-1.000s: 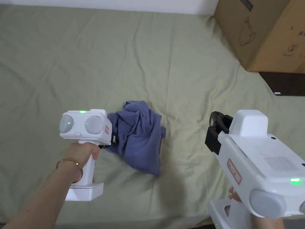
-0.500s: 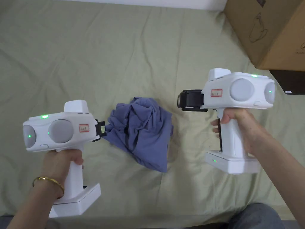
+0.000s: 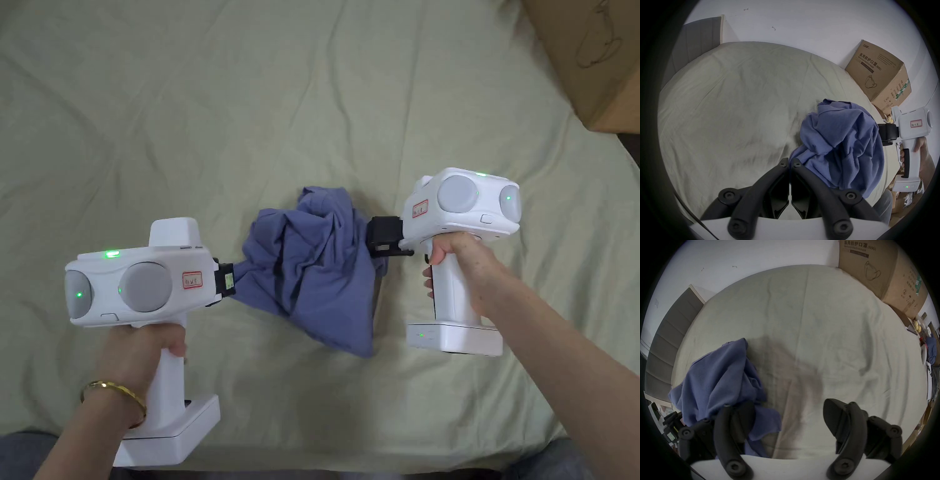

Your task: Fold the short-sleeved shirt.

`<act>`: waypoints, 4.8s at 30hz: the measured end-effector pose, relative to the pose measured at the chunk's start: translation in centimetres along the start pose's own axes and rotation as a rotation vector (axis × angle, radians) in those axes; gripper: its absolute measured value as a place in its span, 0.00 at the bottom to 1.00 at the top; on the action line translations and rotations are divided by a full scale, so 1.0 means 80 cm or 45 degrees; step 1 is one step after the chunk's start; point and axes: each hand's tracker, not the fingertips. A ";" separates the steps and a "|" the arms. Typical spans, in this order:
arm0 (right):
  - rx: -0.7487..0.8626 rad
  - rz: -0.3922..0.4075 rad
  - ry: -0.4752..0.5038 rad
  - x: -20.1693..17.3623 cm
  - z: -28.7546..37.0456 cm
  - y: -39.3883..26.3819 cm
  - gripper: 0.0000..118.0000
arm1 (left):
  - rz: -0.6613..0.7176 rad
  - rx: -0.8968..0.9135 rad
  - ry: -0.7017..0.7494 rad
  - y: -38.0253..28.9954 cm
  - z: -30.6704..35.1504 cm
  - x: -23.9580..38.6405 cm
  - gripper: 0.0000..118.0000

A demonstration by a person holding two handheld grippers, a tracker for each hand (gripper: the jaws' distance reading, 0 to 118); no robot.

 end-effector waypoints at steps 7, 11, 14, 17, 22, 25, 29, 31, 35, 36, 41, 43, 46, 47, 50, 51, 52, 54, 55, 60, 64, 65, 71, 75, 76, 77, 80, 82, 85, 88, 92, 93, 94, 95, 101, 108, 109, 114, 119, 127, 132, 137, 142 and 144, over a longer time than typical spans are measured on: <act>-0.034 -0.064 0.082 -0.004 -0.020 -0.008 0.05 | 0.015 -0.030 -0.004 -0.006 -0.009 -0.005 0.00; -0.011 0.034 0.078 -0.008 0.001 -0.002 0.04 | 0.032 -0.032 -0.009 -0.008 -0.005 -0.008 0.00; 0.021 0.029 0.116 0.002 0.034 0.001 0.03 | 0.065 0.012 -0.031 -0.001 0.007 -0.010 0.00; 0.114 0.054 0.147 0.011 0.079 0.004 0.03 | 0.134 0.064 -0.098 0.013 0.025 -0.010 0.00; 0.250 0.060 0.180 0.035 0.158 0.010 0.03 | 0.115 0.220 -0.126 0.052 0.074 -0.005 0.00; 0.331 0.063 0.160 0.054 0.209 0.012 0.03 | 0.099 0.335 -0.107 0.087 0.115 -0.009 0.00; 0.439 0.037 0.108 0.081 0.278 0.013 0.03 | 0.092 0.498 -0.081 0.137 0.173 -0.022 0.00; 0.497 0.014 0.082 0.099 0.305 0.019 0.03 | 0.086 0.572 -0.063 0.160 0.202 -0.027 0.00; 0.613 -0.077 0.117 0.131 0.366 0.025 0.03 | 0.107 0.700 -0.108 0.194 0.260 -0.036 0.00; 0.642 -0.115 0.154 0.138 0.381 0.025 0.03 | 0.125 0.726 -0.152 0.199 0.272 -0.036 0.00; 0.708 -0.159 0.237 0.141 0.436 0.021 0.03 | 0.095 0.776 -0.147 0.213 0.301 -0.021 0.00; 0.745 -0.110 0.219 0.126 0.457 0.021 0.03 | 0.087 0.788 -0.150 0.221 0.308 -0.014 0.00; 0.782 -0.066 0.183 0.115 0.482 0.034 0.03 | 0.071 0.802 -0.144 0.239 0.318 -0.002 0.00; 0.793 -0.063 0.177 0.112 0.490 0.039 0.03 | 0.059 0.809 -0.135 0.247 0.321 0.003 0.00; 0.828 -0.054 0.127 0.104 0.506 0.066 0.03 | 0.051 0.817 -0.117 0.278 0.325 0.013 0.00; 0.846 -0.042 0.092 0.100 0.509 0.077 0.03 | 0.063 0.816 -0.119 0.292 0.325 0.014 0.00; 0.857 -0.034 0.063 0.096 0.511 0.087 0.03 | 0.072 0.816 -0.119 0.303 0.325 0.016 0.00; 0.871 -0.037 0.018 0.084 0.513 0.110 0.03 | 0.085 0.822 -0.097 0.331 0.323 0.024 0.00; 0.876 -0.038 0.010 0.081 0.512 0.119 0.03 | 0.085 0.825 -0.084 0.339 0.324 0.030 0.00; 0.909 -0.071 -0.088 0.068 0.490 0.187 0.03 | 0.083 0.840 -0.014 0.394 0.301 0.045 0.00; 0.905 -0.131 -0.124 0.072 0.450 0.228 0.03 | 0.055 0.809 0.043 0.424 0.259 0.045 0.00; 0.905 -0.136 -0.136 0.072 0.437 0.235 0.03 | 0.049 0.798 0.056 0.428 0.245 0.044 0.00; 0.821 -0.157 -0.173 0.079 0.343 0.243 0.03 | 0.072 0.660 0.081 0.400 0.159 0.025 0.00; 0.673 -0.198 -0.146 0.097 0.265 0.206 0.03 | 0.063 0.496 0.112 0.342 0.096 -0.001 0.00; 0.640 -0.207 -0.145 0.101 0.248 0.193 0.03 | 0.055 0.461 0.116 0.326 0.084 -0.007 0.00; 0.585 -0.208 -0.145 0.106 0.228 0.177 0.03 | 0.056 0.415 0.126 0.305 0.071 -0.014 0.00; 0.485 -0.249 -0.111 0.120 0.182 0.118 0.03 | 0.099 0.316 0.119 0.239 0.044 -0.036 0.00; 0.416 -0.267 -0.090 0.129 0.159 0.077 0.03 | 0.100 0.269 0.124 0.193 0.035 -0.045 0.00; 0.367 -0.249 -0.084 0.134 0.138 0.011 0.03 | 0.077 0.192 0.143 0.126 0.030 -0.061 0.00; 0.349 -0.285 -0.024 0.140 0.135 -0.051 0.03 | 0.086 0.139 0.144 0.068 0.035 -0.080 0.00; 0.312 -0.299 -0.022 0.144 0.133 -0.115 0.03 | 0.127 0.118 0.136 0.007 0.051 -0.093 0.00; 0.307 -0.303 -0.021 0.145 0.132 -0.128 0.03 | 0.130 0.114 0.136 -0.005 0.054 -0.095 0.00; 0.294 -0.318 -0.005 0.145 0.132 -0.141 0.03 | 0.138 0.109 0.134 -0.018 0.059 -0.097 0.00; 0.281 -0.329 0.007 0.145 0.132 -0.154 0.03 | 0.144 0.107 0.131 -0.030 0.064 -0.098 0.00; 0.259 -0.366 0.024 0.142 0.138 -0.214 0.03 | 0.227 0.110 0.126 -0.080 0.091 -0.110 0.00; 0.372 -0.272 -0.068 0.133 0.174 -0.210 0.37 | 0.178 0.142 0.168 -0.073 0.114 -0.111 0.46; 0.393 -0.225 -0.111 0.132 0.185 -0.202 0.70 | 0.159 0.184 0.179 -0.065 0.122 -0.110 0.74; 0.674 -0.040 -0.230 0.112 0.263 -0.175 0.90 | 0.074 0.469 0.165 -0.016 0.181 -0.085 1.00; 1.076 0.011 -0.265 0.081 0.329 -0.176 0.92 | -0.106 0.792 0.197 0.002 0.222 -0.029 1.00; 1.258 0.040 -0.355 0.045 0.326 -0.200 0.88 | -0.378 0.996 0.243 -0.033 0.215 0.032 0.84; 1.225 0.070 -0.293 0.029 0.309 -0.214 0.04 | -0.375 0.947 0.168 -0.044 0.207 0.044 0.00; 1.194 0.058 -0.229 0.027 0.296 -0.216 0.00 | -0.378 0.905 0.121 -0.055 0.200 0.046 0.00; 1.187 0.064 -0.215 0.022 0.292 -0.214 0.00 | -0.311 0.855 0.104 -0.048 0.194 0.033 0.00; 1.182 0.073 -0.211 0.021 0.292 -0.212 0.00 | -0.301 0.827 0.112 -0.034 0.193 0.029 0.00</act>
